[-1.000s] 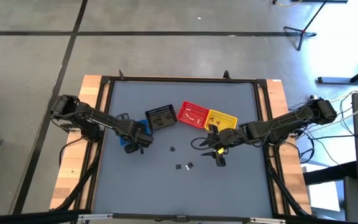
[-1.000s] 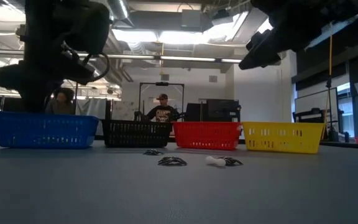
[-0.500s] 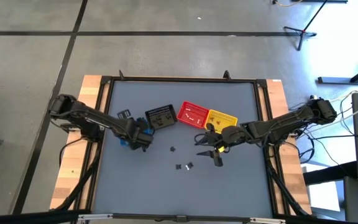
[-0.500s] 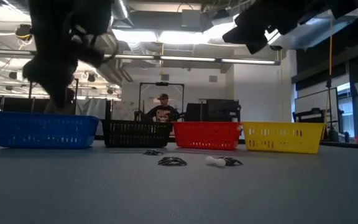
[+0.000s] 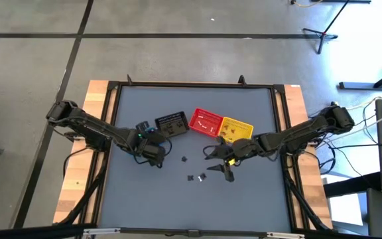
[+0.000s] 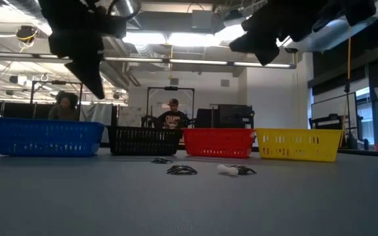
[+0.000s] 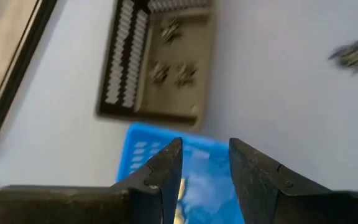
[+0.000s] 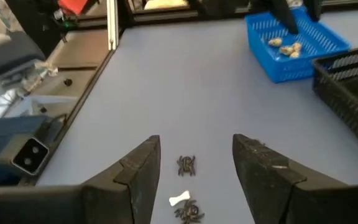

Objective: Sort Halloween decoration
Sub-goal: Put the black spider toy into the black bin

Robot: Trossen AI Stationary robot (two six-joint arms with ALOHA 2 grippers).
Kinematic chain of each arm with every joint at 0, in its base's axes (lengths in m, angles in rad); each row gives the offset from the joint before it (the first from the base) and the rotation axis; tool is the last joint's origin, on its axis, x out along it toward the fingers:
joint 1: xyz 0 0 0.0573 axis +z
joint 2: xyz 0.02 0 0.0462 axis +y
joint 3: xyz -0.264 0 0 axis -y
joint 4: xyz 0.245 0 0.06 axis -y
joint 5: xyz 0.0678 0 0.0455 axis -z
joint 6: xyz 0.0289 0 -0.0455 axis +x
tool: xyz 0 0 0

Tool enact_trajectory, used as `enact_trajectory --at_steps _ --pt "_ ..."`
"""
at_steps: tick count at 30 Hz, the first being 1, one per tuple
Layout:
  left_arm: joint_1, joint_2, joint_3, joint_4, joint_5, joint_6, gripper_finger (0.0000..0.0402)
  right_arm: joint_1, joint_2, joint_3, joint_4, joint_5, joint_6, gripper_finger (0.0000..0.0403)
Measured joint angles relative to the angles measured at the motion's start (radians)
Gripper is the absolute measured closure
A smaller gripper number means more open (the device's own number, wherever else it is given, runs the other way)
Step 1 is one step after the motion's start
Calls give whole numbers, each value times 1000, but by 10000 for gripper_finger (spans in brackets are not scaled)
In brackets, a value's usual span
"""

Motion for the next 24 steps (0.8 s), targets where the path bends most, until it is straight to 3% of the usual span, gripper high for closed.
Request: enact_trajectory --at_steps 5,14,24 --pt "-8 0 0 119 0 50 279 41 70 0 2 107 28 203" --pt "-14 0 0 182 2 61 279 125 175 0 20 336 276 203" --pt "-14 0 0 184 3 85 279 205 268 0 17 399 469 203"
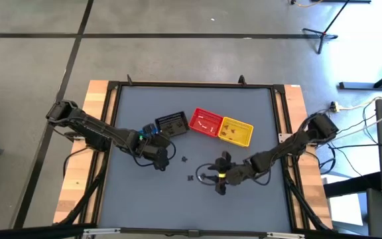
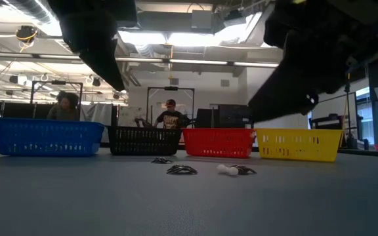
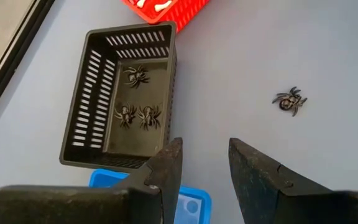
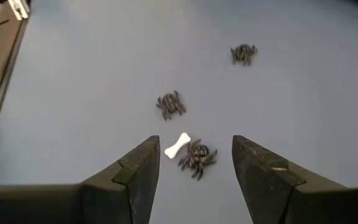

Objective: Sort Halloween decoration
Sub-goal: Put the black spider toy into the black bin

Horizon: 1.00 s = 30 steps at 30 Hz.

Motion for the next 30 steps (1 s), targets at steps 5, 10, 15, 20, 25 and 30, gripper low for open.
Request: enact_trajectory --at_steps 5,10,15,20,25,30 --pt "0 0 0 11 -1 1 279 25 40 0 9 47 66 203" --pt "0 0 0 31 -1 2 279 43 82 0 48 105 81 203" --pt "0 1 0 44 -1 2 279 44 113 1 89 132 80 203" --pt "0 1 0 47 -2 2 279 42 162 33 85 148 48 203" --pt "0 1 0 51 -2 2 279 42 226 90 76 148 -13 203" --pt "0 1 0 51 -2 2 279 42 254 114 63 148 -39 203"
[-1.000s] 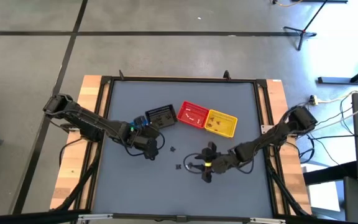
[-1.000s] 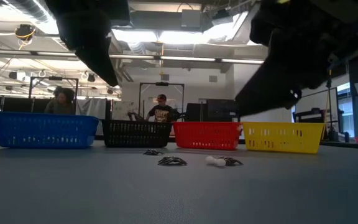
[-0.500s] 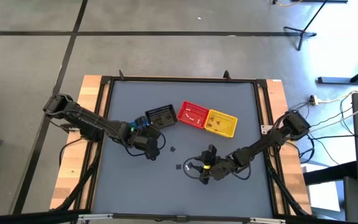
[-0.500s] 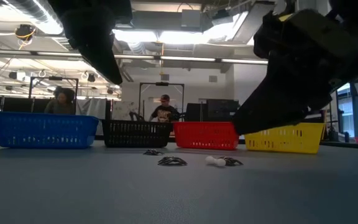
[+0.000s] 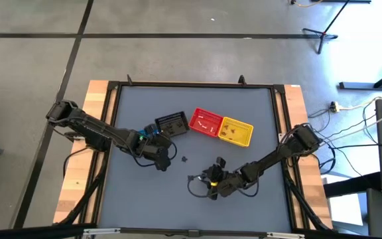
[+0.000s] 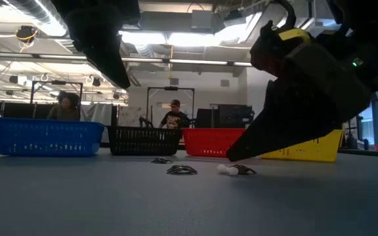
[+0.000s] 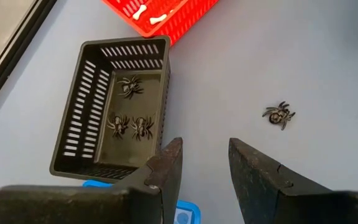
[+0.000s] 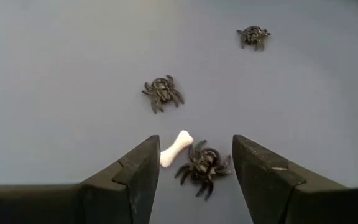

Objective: Sort Halloween decoration
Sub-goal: Put the black spider toy into the black bin

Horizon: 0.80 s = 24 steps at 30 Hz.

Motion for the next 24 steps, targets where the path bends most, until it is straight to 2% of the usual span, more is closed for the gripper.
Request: enact_trajectory --at_steps 24 --pt "0 0 0 11 0 -1 279 0 -2 2 -112 9 8 203"
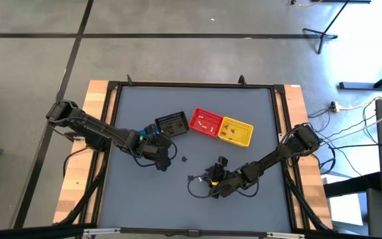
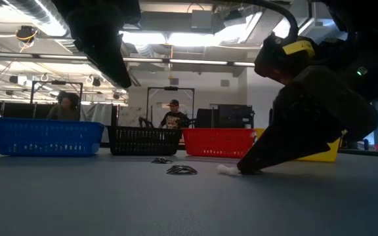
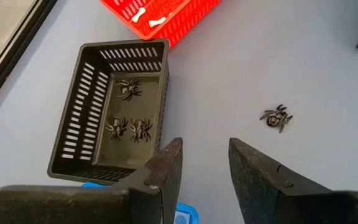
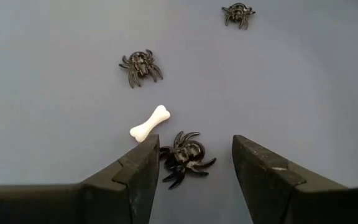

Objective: Sort Halloween decoration
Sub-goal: Put the black spider toy into the black bin

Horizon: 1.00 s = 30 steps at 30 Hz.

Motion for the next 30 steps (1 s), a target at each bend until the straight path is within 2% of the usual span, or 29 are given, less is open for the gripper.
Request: enact_trajectory --at_steps 21,30 --pt "0 0 0 5 0 0 279 0 -2 0 -16 -1 -8 203" --pt "0 0 0 8 0 0 279 -1 -67 -4 -153 -13 -8 203"
